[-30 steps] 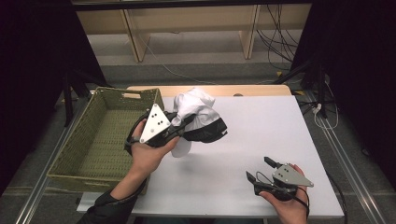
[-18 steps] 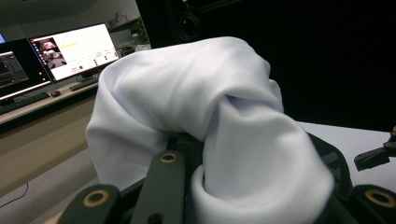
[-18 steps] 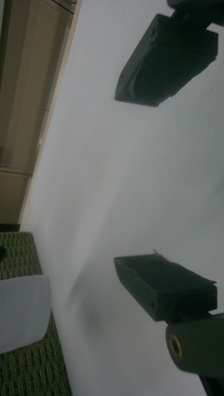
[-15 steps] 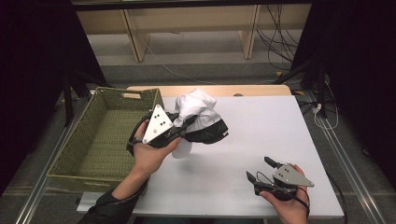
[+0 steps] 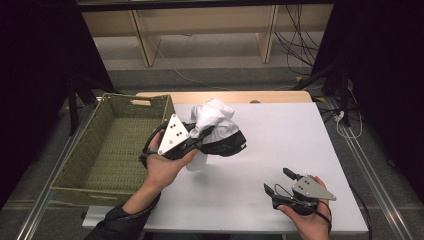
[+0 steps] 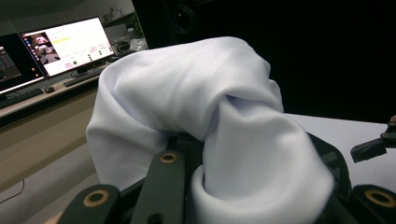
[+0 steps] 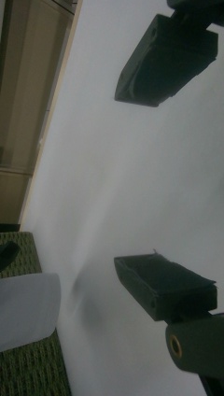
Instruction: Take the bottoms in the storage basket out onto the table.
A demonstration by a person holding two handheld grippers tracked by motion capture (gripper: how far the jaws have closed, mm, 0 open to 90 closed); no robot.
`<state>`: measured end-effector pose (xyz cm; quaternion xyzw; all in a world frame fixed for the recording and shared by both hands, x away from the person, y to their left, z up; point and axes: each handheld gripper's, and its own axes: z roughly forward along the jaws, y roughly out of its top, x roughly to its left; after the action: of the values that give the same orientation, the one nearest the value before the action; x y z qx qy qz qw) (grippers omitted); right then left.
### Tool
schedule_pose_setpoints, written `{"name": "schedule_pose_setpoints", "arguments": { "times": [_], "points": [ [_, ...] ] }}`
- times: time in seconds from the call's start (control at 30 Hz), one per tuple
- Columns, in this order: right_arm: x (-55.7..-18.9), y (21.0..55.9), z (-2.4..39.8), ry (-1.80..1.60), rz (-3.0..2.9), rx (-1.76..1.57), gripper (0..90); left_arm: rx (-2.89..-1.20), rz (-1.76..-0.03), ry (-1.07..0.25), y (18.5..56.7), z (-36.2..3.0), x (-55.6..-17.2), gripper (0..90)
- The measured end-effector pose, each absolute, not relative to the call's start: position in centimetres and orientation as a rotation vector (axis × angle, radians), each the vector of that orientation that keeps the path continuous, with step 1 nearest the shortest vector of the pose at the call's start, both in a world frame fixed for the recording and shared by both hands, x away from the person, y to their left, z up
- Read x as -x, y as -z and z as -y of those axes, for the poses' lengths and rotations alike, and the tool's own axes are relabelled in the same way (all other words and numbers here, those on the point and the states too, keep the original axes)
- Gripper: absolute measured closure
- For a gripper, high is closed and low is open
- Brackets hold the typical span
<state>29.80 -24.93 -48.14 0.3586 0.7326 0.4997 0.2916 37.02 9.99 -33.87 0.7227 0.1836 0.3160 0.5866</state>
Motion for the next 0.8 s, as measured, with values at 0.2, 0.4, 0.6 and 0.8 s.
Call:
{"name": "schedule_pose_setpoints", "arguments": {
  "times": [0.2,0.4,0.6,0.8],
  "points": [
    [-29.8,48.1,24.9,-1.329,-1.954,-0.957,17.9,-1.691,-0.435,-0.739,34.1,-9.8,-37.1,74.5],
    [-29.8,48.1,25.0,-1.325,-1.956,-0.957,17.9,-1.704,-0.440,-0.736,34.5,-9.6,-37.3,74.5],
    [-29.8,48.1,25.0,-1.323,-1.958,-0.956,17.9,-1.717,-0.437,-0.735,34.8,-9.3,-37.4,74.5],
    [-29.7,48.1,25.0,-1.322,-1.958,-0.955,17.9,-1.737,-0.439,-0.734,35.3,-8.9,-37.5,74.4]
  ]
}}
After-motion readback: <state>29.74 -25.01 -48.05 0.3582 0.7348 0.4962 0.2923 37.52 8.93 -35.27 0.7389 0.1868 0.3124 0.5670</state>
